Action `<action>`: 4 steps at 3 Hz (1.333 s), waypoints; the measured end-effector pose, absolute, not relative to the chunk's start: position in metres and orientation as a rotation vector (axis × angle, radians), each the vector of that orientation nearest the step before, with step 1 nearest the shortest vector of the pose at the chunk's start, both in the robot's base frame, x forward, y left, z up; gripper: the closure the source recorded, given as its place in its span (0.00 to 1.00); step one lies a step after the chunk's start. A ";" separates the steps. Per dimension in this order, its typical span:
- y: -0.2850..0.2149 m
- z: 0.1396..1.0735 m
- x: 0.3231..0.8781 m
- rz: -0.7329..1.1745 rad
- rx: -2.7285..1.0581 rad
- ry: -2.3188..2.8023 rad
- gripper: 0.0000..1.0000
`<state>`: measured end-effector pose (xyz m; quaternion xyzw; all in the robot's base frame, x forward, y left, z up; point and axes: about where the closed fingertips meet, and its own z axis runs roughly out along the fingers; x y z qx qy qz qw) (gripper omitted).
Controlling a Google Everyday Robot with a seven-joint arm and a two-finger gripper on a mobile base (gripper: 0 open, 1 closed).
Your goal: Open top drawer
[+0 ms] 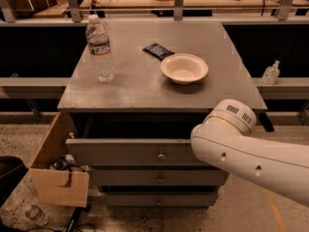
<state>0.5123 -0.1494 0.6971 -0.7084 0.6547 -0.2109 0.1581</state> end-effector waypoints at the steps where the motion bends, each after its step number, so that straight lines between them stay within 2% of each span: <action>1: -0.155 0.700 0.483 -0.575 -2.048 1.906 1.00; 2: -0.162 0.709 0.427 -0.524 -2.101 1.972 1.00; 3: -0.163 0.717 0.394 -0.488 -2.151 2.002 1.00; 4: -0.168 0.722 0.390 -0.505 -2.143 2.014 1.00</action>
Offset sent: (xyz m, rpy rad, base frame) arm -0.1570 -0.0201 0.0237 -0.0497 0.2282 -0.0511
